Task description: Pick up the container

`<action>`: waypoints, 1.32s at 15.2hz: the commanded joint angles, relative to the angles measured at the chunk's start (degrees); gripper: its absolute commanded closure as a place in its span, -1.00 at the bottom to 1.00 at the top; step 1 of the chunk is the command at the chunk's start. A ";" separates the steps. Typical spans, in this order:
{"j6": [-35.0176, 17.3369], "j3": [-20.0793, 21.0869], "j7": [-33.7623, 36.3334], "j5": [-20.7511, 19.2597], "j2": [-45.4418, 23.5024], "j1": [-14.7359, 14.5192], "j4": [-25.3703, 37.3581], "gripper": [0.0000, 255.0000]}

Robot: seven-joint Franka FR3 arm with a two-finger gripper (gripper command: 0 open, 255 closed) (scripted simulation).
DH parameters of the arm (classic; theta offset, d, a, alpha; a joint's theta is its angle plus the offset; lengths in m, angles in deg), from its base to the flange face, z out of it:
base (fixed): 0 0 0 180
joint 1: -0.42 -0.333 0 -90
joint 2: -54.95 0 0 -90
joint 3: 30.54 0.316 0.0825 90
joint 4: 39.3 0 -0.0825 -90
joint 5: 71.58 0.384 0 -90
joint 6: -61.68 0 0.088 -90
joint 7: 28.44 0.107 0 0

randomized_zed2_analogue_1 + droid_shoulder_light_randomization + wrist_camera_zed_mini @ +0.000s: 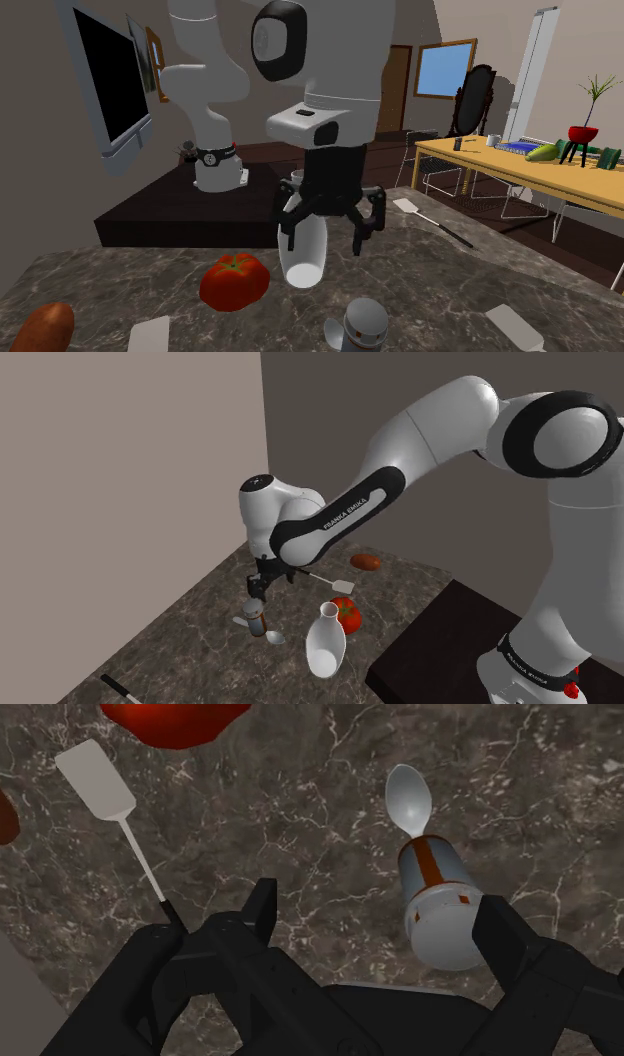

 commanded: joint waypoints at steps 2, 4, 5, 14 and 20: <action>1.00 -0.84 1.74 -1.79 -6.71 -2.71 6.73 -1.00; 1.98 -1.42 2.61 -2.66 -11.31 -4.67 11.79 -1.00; 2.57 -1.70 2.94 -3.02 -13.66 -5.65 14.50 -1.00; -0.62 -2.89 3.85 -4.35 -18.32 -6.70 15.83 -1.00; -0.56 -2.87 3.87 -4.34 -18.29 -6.72 15.86 1.00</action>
